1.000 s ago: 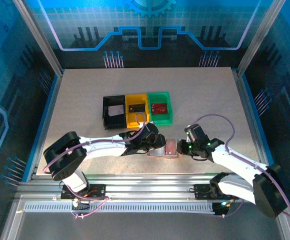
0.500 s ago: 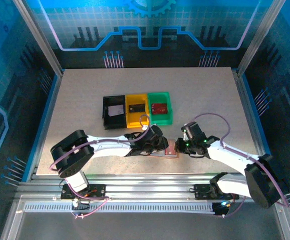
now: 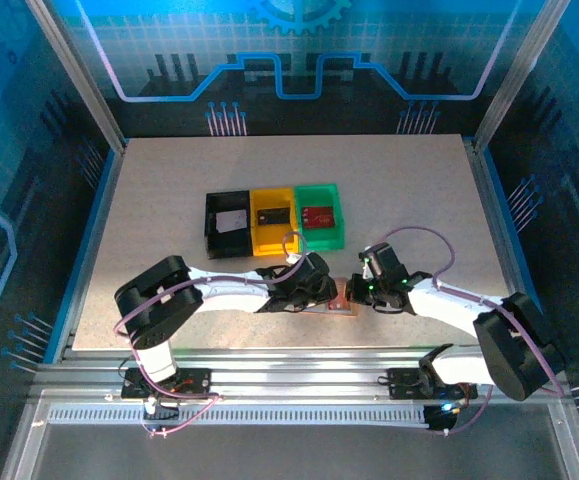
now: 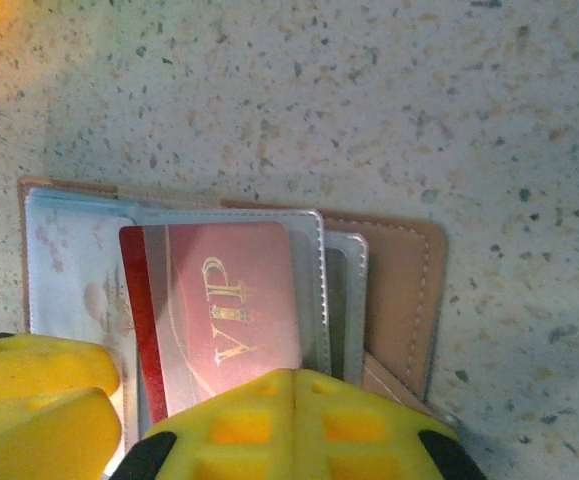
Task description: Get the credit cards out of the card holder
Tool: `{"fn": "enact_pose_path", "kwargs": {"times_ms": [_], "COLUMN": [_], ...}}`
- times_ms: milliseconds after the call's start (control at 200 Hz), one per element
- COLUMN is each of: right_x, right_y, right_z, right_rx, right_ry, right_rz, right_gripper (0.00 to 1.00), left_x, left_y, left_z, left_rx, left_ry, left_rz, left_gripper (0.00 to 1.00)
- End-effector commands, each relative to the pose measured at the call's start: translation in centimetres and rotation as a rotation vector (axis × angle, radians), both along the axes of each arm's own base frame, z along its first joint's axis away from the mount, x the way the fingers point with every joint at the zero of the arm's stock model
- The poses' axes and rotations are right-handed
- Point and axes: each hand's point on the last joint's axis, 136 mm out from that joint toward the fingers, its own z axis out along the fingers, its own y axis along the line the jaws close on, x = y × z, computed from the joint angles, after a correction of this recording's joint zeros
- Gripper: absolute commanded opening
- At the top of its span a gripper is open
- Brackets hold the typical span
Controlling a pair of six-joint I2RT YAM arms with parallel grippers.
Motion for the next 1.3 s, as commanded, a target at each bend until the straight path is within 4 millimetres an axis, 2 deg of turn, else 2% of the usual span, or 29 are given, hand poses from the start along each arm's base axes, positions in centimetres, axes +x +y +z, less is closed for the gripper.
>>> {"fn": "enact_pose_path", "kwargs": {"times_ms": [0, 455, 575, 840, 1296], "right_x": [-1.8, -2.6, -2.8, -2.9, -3.5], "right_y": [-2.2, -2.6, -2.7, -2.9, -2.5], "right_z": [-3.0, -4.0, -4.0, -3.4, -3.5], "right_rx": [-0.075, -0.088, -0.087, -0.087, -0.060], "right_ry": [0.088, 0.118, 0.119, 0.114, 0.123], "right_rz": [-0.041, -0.047, -0.050, -0.053, -0.039], "right_gripper": [0.00, 0.00, 0.00, 0.00, 0.00], "left_x": [0.3, 1.2, 1.5, 1.3, 1.6], "left_y": [-0.9, -0.5, -0.3, 1.0, 0.2], "left_z": [0.1, 0.2, 0.1, -0.3, -1.2], "left_rx": [-0.014, 0.006, 0.017, 0.098, 0.093], "left_ry": [-0.002, -0.045, -0.060, -0.096, -0.113], "left_rz": [0.003, 0.037, 0.042, 0.054, 0.085], "left_gripper": [0.35, 0.31, 0.27, 0.31, 0.27]}}
